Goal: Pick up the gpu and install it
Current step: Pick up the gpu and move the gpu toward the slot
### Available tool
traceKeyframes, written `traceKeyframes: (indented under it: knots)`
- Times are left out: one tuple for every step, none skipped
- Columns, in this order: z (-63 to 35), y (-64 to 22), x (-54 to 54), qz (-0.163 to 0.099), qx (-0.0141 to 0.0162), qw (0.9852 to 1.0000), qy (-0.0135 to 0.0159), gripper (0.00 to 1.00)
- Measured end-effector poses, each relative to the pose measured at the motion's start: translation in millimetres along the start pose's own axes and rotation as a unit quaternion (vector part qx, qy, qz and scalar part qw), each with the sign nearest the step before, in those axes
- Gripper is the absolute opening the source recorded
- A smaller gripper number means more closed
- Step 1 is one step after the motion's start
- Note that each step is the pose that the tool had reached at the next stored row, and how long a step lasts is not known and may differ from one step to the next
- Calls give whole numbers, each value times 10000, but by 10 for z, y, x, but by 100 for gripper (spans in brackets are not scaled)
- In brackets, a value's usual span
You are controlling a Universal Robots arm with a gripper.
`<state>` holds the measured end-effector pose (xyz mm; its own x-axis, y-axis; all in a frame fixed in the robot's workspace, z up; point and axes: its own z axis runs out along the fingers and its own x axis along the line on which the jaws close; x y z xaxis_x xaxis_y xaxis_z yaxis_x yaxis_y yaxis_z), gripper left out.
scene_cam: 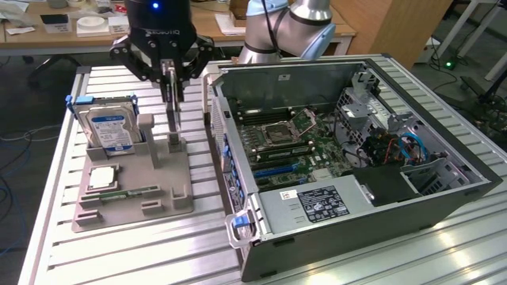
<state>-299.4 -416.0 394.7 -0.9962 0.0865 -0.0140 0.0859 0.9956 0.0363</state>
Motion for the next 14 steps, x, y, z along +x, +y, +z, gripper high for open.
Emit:
traceKeyframes:
  knots:
    - [0, 2, -27, 1, 0, 10000, 0, 28]
    - [1, 5, -54, 1, 0, 10000, 0, 28]
    - [1, 7, -83, 1, 0, 10000, 0, 28]
    - [3, 10, -114, 1, 0, 10000, -1, 28]
    - [3, 12, -145, 1, 0, 10000, -1, 28]
    - [3, 15, -174, 1, 0, 10000, -1, 28]
    - [3, 17, -205, 1, 0, 10000, 0, 28]
    - [4, 20, -235, 2, 0, 10000, 0, 28]
    - [4, 23, -264, 2, 0, 10000, 0, 28]
    - [5, 25, -293, 2, 0, 10000, 0, 28]
    - [6, 28, -323, 2, 0, 10000, -1, 28]
    - [6, 30, -353, 2, 0, 10000, 0, 28]
    - [7, 33, -383, 2, 0, 10000, -1, 28]
    - [7, 35, -413, 2, 0, 10000, -1, 28]
